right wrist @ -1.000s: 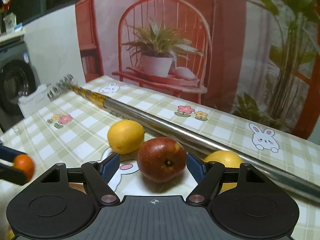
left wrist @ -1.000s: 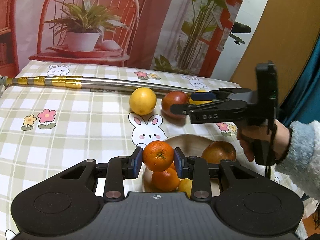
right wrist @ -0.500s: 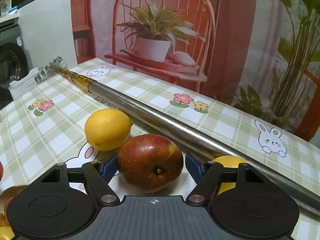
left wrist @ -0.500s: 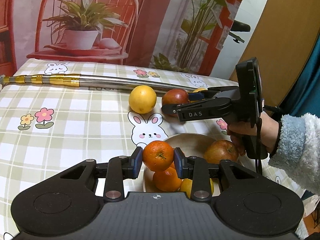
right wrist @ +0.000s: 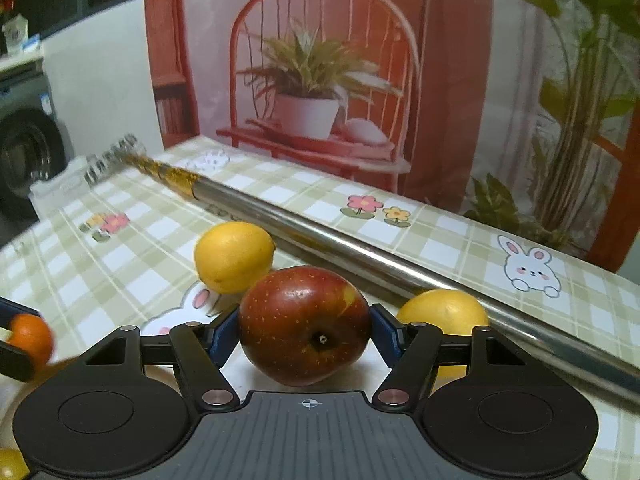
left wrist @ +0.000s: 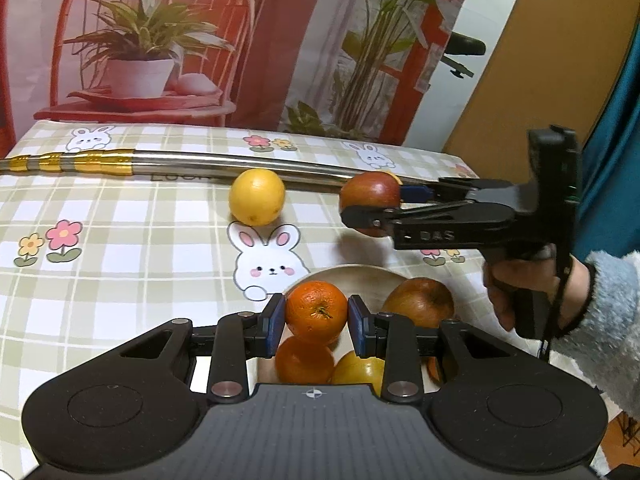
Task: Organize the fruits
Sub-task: 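Lower the mandarin onto the plate and open the left tool while the right tool carries the apple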
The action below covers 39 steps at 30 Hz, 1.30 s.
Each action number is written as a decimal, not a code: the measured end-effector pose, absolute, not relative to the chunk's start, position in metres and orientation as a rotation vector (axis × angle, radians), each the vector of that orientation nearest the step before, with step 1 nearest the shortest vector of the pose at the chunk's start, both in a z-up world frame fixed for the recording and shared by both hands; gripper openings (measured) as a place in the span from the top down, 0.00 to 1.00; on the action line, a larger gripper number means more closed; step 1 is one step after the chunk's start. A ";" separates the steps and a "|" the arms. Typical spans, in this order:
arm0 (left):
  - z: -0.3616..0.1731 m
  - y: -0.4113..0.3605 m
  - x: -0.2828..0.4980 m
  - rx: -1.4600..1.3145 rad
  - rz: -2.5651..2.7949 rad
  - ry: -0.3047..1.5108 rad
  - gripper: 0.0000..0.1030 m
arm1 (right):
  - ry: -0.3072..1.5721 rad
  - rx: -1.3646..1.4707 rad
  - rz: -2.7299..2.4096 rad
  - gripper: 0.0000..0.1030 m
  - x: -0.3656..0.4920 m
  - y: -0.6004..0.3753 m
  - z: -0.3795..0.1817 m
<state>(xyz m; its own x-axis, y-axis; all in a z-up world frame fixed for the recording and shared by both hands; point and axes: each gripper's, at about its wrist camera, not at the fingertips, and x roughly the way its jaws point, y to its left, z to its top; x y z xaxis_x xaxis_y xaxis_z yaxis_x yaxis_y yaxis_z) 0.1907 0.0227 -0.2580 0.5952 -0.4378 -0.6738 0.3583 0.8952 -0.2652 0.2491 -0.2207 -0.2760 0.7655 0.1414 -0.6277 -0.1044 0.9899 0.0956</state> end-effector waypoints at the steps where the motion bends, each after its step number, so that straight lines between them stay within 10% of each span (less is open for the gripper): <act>1: -0.258 0.021 0.192 -0.104 -0.468 0.811 0.66 | 0.680 0.065 0.134 0.38 0.245 -0.222 -0.274; 33: -0.284 -0.020 0.239 -0.045 -0.543 0.907 0.64 | 0.603 0.199 0.068 0.38 0.153 -0.235 -0.252; 39: -0.267 -0.007 0.216 -0.053 -0.493 0.855 0.47 | 0.587 0.203 0.057 0.38 0.137 -0.225 -0.243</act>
<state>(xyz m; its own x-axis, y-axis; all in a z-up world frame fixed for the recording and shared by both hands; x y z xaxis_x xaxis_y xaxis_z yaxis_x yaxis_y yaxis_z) 0.2155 -0.0068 -0.2672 0.5517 -0.4372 -0.7102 0.3958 0.8868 -0.2385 0.1369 -0.2249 -0.2428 0.8316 0.1107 -0.5443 0.0048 0.9785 0.2064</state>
